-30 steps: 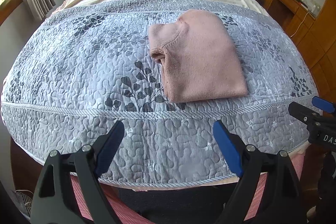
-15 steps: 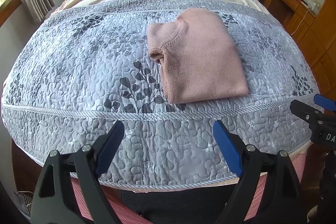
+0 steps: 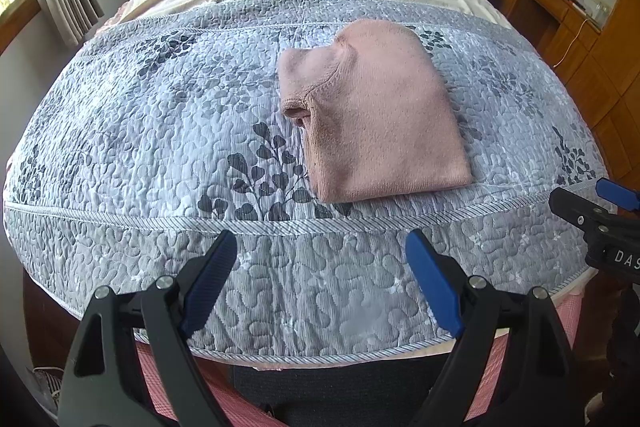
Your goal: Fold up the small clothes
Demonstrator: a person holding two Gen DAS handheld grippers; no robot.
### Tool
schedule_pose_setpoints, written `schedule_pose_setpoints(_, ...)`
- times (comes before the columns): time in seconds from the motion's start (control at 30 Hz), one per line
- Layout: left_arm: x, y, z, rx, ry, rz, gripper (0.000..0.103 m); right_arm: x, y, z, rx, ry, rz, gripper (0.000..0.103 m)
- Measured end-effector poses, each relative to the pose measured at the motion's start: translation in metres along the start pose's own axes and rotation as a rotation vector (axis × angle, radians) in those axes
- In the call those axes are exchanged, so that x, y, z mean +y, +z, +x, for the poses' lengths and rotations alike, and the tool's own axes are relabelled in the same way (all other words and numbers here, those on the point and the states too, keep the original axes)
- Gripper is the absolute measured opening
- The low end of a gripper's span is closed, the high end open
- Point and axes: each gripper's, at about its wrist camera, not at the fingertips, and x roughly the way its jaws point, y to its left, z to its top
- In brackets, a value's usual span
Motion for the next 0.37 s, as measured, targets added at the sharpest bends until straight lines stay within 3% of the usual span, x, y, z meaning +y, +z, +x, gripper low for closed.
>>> schedule_pose_setpoints(0.37,-0.0011,0.0008,-0.0034,-0.009,0.005,0.004,0.086,-0.0029,-0.0005,0.0002,0.011,-0.010,0.011,0.099)
